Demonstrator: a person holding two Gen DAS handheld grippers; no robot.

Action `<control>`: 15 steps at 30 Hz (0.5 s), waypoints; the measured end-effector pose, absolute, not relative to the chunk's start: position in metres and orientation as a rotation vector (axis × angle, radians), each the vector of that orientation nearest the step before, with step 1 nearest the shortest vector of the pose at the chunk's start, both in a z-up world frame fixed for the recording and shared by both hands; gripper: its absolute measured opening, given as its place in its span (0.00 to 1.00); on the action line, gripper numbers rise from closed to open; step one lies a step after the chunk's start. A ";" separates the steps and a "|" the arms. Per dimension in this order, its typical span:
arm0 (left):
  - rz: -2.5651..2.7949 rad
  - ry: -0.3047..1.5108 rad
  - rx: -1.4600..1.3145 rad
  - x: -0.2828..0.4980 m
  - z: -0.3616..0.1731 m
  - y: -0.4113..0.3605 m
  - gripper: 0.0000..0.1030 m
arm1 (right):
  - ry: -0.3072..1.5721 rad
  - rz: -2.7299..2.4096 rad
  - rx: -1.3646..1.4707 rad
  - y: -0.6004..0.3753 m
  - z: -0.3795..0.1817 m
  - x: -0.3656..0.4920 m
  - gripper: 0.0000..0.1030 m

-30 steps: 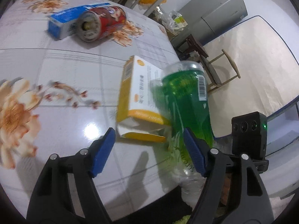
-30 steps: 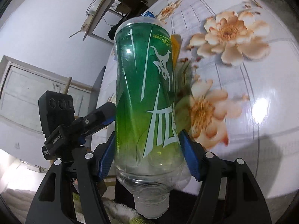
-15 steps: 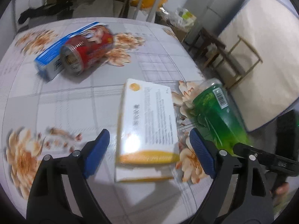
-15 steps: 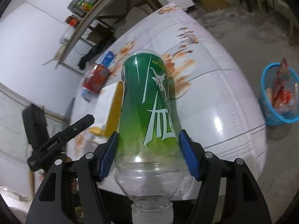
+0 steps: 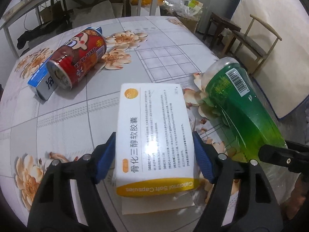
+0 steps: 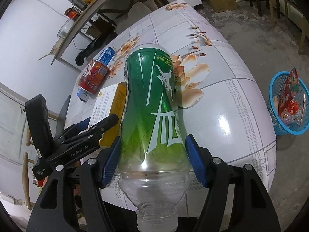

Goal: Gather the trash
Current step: 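Lift the medicine box with the left gripper while the right gripper holds the bottle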

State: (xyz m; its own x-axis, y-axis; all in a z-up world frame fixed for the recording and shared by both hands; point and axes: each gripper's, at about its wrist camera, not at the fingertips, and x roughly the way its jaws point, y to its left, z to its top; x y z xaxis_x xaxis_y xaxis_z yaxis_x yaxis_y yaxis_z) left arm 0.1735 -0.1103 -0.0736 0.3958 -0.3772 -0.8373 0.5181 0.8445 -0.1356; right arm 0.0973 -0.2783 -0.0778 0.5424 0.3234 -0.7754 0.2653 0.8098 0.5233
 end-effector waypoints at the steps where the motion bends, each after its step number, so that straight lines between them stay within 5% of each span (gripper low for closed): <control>1: -0.568 1.019 0.151 0.171 -0.073 -0.108 0.68 | 1.022 0.042 0.655 -0.278 -0.078 0.096 0.64; 15: -0.490 1.040 0.140 0.129 -0.074 -0.066 0.69 | 1.078 0.074 0.608 -0.262 -0.082 0.101 0.76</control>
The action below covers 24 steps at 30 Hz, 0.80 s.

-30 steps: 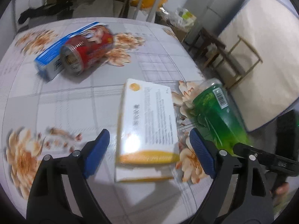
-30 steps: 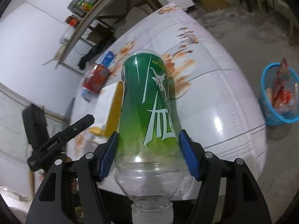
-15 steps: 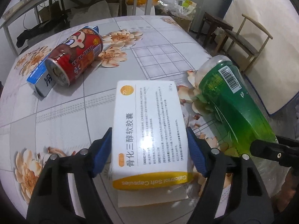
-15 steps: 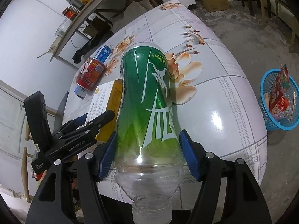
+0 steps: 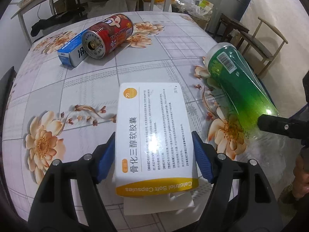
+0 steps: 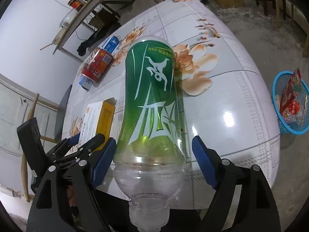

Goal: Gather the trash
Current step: 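Lift the medicine box with the left gripper while the right gripper holds the bottle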

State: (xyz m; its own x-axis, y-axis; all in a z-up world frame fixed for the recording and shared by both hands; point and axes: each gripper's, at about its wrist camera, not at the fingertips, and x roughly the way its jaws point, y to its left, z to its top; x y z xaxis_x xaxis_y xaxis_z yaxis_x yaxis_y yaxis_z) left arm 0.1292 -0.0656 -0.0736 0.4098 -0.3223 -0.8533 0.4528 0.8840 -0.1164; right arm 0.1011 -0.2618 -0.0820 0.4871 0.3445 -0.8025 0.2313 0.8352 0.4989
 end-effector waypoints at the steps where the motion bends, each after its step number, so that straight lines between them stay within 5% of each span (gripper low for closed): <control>1: -0.487 1.040 0.143 0.129 -0.074 -0.066 0.69 | 1.084 0.075 0.605 -0.259 -0.083 0.103 0.76; 10: -0.481 1.028 0.173 0.127 -0.077 -0.070 0.69 | 1.082 0.104 0.633 -0.252 -0.087 0.118 0.76; 16: -0.474 1.019 0.182 0.127 -0.077 -0.071 0.67 | 1.079 0.111 0.664 -0.255 -0.089 0.119 0.62; 24: -0.471 1.016 0.176 0.128 -0.076 -0.070 0.66 | 1.062 0.114 0.710 -0.259 -0.091 0.115 0.61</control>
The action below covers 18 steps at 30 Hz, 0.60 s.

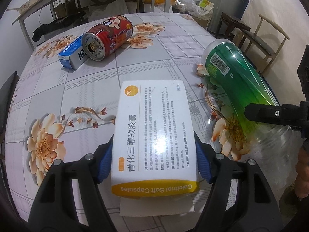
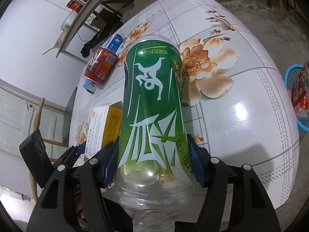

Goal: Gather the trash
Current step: 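Lift the medicine box with the left gripper while the right gripper holds the bottle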

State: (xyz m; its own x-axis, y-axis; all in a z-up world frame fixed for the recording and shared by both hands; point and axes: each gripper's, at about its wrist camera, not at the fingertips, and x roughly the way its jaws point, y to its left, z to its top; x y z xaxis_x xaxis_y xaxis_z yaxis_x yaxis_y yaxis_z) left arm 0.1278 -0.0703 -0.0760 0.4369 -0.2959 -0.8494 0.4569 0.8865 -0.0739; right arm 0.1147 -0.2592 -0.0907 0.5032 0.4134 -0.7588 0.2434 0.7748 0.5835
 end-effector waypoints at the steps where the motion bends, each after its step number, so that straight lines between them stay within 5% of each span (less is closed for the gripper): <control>1: -0.471 1.017 0.177 0.128 -0.076 -0.070 0.66 | 1.061 0.113 0.715 -0.260 -0.091 0.114 0.61; 18: -0.458 0.960 0.196 0.119 -0.064 -0.071 0.66 | 1.014 0.120 0.727 -0.267 -0.081 0.104 0.60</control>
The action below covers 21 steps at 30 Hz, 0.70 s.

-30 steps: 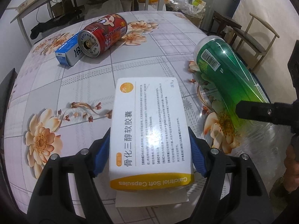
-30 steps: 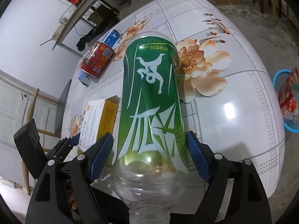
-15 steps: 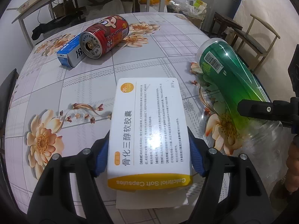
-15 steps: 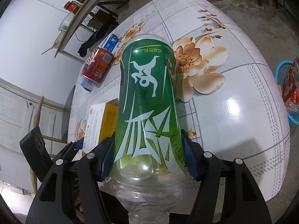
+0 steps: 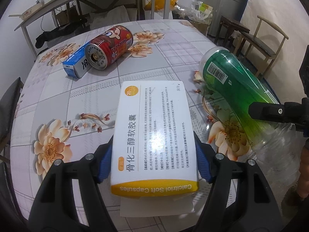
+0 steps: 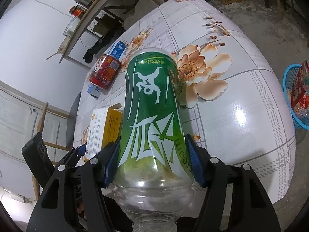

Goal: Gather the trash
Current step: 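Lift the medicine box with the left gripper while the right gripper holds the bottle, then carry the box and bottle over the wastebasket and open both grippers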

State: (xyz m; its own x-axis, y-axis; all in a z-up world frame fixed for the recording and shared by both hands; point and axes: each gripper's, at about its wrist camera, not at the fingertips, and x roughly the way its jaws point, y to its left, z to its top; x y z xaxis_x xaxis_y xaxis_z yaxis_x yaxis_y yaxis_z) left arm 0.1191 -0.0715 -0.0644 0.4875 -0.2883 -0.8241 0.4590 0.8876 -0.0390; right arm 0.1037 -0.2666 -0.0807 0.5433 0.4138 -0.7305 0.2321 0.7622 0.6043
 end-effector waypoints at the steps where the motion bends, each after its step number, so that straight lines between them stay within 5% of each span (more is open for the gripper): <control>1: -0.458 0.958 0.194 0.118 -0.064 -0.071 0.66 | 1.011 0.122 0.731 -0.267 -0.080 0.103 0.60; 21: -0.568 0.884 0.156 0.110 -0.022 -0.099 0.65 | 0.801 0.129 0.869 -0.317 -0.044 0.052 0.60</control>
State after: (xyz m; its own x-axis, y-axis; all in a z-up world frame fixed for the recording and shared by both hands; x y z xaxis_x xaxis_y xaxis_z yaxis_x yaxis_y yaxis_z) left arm 0.1098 -0.0987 -0.0220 0.4983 -0.4042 -0.7670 0.5300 0.8422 -0.0995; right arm 0.0524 -0.3175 -0.0437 0.7077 0.4100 -0.5754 0.2082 0.6572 0.7244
